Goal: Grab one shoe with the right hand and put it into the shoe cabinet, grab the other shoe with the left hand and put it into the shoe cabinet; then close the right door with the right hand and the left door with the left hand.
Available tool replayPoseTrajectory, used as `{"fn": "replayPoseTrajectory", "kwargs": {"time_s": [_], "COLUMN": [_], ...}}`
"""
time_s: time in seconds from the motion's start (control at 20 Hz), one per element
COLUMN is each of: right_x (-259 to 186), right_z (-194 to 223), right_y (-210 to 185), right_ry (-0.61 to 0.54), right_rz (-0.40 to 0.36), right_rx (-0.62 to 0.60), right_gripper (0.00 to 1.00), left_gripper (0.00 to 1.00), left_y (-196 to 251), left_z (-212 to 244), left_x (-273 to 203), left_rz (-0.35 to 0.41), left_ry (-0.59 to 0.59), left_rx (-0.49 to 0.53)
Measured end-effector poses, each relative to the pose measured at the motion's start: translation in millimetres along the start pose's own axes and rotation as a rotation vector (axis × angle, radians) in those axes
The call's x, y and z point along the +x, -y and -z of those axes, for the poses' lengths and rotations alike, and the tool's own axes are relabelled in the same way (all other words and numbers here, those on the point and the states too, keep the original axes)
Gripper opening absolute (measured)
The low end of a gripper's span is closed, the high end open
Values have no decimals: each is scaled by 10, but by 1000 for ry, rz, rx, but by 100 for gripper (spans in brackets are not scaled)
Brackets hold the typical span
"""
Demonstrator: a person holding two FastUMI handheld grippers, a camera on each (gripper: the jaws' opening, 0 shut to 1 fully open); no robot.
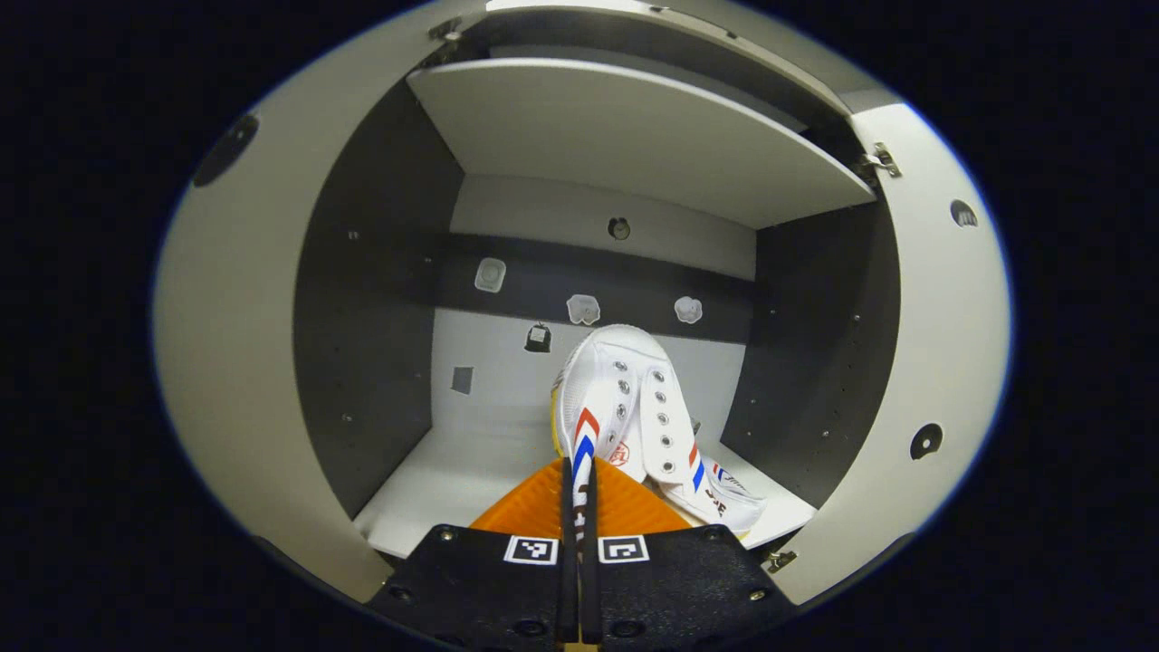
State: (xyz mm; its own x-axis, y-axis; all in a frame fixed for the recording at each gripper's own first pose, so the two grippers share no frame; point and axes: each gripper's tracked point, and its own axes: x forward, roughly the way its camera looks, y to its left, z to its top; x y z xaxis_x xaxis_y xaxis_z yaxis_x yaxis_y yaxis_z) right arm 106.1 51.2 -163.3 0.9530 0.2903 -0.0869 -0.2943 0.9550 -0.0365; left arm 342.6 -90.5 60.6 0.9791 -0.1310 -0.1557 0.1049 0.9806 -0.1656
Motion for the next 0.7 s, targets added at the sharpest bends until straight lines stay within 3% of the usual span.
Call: {"fn": "replayPoseTrajectory", "kwargs": {"time_s": [0.3,0.45,0.7], "right_x": [-1,-27,-115], "right_z": [5,15,11], "right_y": [-54,-61,-101], "right_ry": [6,4,5], "right_rz": [-12,-12,-16], "right_rx": [-10,-11,-10], "right_gripper": [98,99,99], "left_gripper": [2,2,3], "left_y": [-461,-532,-569], "left_z": [472,560,620], "left_x": [507,608,632], "left_rz": [-108,-97,-92], "left_ry": [-111,-124,-137], "left_rx": [9,-64,-88]}}
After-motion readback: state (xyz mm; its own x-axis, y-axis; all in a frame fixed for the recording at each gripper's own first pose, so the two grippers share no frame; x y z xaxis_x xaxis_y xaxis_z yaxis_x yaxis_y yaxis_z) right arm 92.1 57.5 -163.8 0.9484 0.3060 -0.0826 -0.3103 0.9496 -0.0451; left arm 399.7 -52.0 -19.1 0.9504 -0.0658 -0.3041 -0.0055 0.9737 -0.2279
